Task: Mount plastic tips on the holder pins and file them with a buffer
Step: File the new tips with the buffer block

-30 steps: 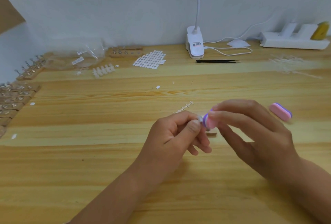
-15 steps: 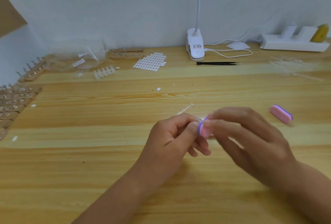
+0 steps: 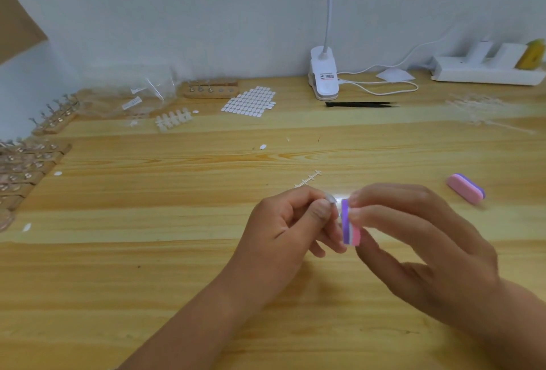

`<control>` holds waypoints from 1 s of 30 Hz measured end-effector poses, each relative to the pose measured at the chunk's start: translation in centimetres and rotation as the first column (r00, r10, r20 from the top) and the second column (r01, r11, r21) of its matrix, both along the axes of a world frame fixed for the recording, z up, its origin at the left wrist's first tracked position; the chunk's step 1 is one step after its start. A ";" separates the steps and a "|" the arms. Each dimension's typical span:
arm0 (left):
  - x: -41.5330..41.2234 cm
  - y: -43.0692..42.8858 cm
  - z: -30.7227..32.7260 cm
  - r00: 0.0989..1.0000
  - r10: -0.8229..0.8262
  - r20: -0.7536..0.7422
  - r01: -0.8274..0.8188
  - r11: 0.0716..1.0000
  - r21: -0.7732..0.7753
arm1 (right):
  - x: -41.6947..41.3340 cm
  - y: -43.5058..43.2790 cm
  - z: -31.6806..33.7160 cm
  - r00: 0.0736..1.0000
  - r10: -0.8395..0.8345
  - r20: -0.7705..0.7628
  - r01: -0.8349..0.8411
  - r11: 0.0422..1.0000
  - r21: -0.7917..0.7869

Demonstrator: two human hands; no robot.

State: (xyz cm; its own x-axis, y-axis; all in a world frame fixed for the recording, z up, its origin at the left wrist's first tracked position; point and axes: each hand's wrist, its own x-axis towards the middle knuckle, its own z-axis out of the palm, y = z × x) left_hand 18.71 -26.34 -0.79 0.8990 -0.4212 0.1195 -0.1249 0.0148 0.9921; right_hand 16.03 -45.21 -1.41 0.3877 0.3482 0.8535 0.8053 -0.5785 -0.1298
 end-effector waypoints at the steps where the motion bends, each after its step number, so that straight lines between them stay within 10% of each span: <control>1: 0.0 0.1 0.0 1.000 0.002 0.003 -0.002 1.000 -0.003 | 0.1 -0.3 0.2 0.999 -0.042 0.012 0.042 0.999 -0.008; 30: -0.3 -0.1 0.0 1.000 0.003 0.008 -0.003 1.000 -0.007 | 0.5 -0.1 -0.1 0.989 -0.111 -0.095 0.110 0.994 -0.021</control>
State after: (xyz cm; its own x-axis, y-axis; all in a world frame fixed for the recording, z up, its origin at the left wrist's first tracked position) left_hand 18.43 -26.45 -0.76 0.8994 -0.4175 0.1296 -0.1327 0.0216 0.9909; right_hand 16.49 -45.26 -1.51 0.5046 0.3116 0.8051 0.7204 -0.6659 -0.1938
